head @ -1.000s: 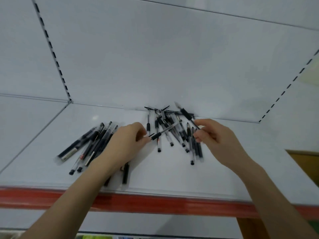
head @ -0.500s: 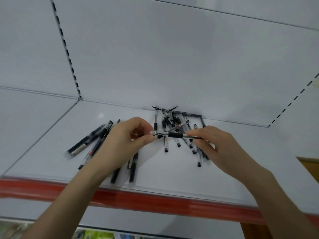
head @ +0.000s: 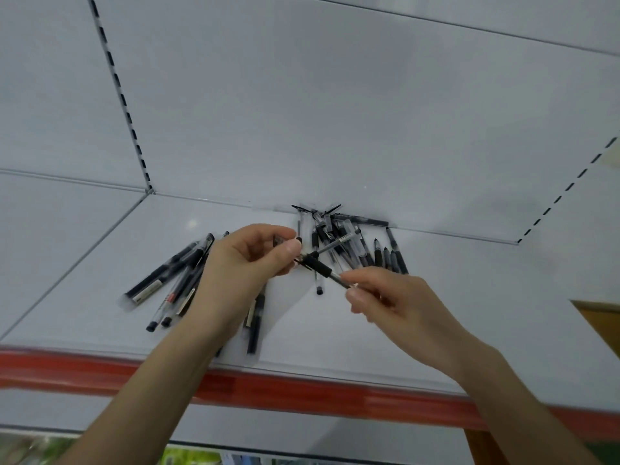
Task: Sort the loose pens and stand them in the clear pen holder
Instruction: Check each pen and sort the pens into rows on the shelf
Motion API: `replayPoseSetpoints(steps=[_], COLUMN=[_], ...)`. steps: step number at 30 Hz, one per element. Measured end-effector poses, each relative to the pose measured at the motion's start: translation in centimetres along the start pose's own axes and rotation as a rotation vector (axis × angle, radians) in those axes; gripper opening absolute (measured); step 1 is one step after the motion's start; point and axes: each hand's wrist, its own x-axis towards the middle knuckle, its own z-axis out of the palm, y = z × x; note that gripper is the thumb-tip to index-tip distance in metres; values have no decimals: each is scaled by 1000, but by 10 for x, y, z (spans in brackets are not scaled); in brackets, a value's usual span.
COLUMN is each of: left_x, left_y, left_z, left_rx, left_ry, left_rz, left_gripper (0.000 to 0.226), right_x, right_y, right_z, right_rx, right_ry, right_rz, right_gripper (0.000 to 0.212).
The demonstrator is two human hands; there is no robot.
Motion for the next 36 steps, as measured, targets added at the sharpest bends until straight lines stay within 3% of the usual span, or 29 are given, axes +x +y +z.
replayPoseSetpoints(steps=[3, 11, 14, 17, 21, 26, 30, 36], left_x=[1, 8, 10, 19, 32, 42, 49, 66], left_y=[-8, -6, -3, 0, -4, -21, -23, -22], left_z=[4, -1, -5, -16, -37, -43, -43, -35], left_rx=[-21, 40, -5, -9, 275, 702, 888, 1154], left_ry=[57, 7, 30, 85, 140, 153, 152, 75], left_rz=[-25, -36, -70, -130, -104, -50, -39, 9], left_gripper=[9, 14, 16, 19, 21, 20, 21, 35], right_x=[-1, 9, 19, 39, 71, 96, 94, 71], right_y=[-4, -5, -10, -2, 19, 48, 49, 34], right_z=[15, 36, 38, 30, 21, 31, 27, -5], right_rx=[31, 110, 132, 50, -260, -630, -607, -379], right_ry=[55, 174, 80, -82, 29, -70, -32, 198], right_rz=[7, -47, -26, 34, -33, -80, -75, 31], right_gripper=[22, 10, 21, 17, 23, 25, 20, 22])
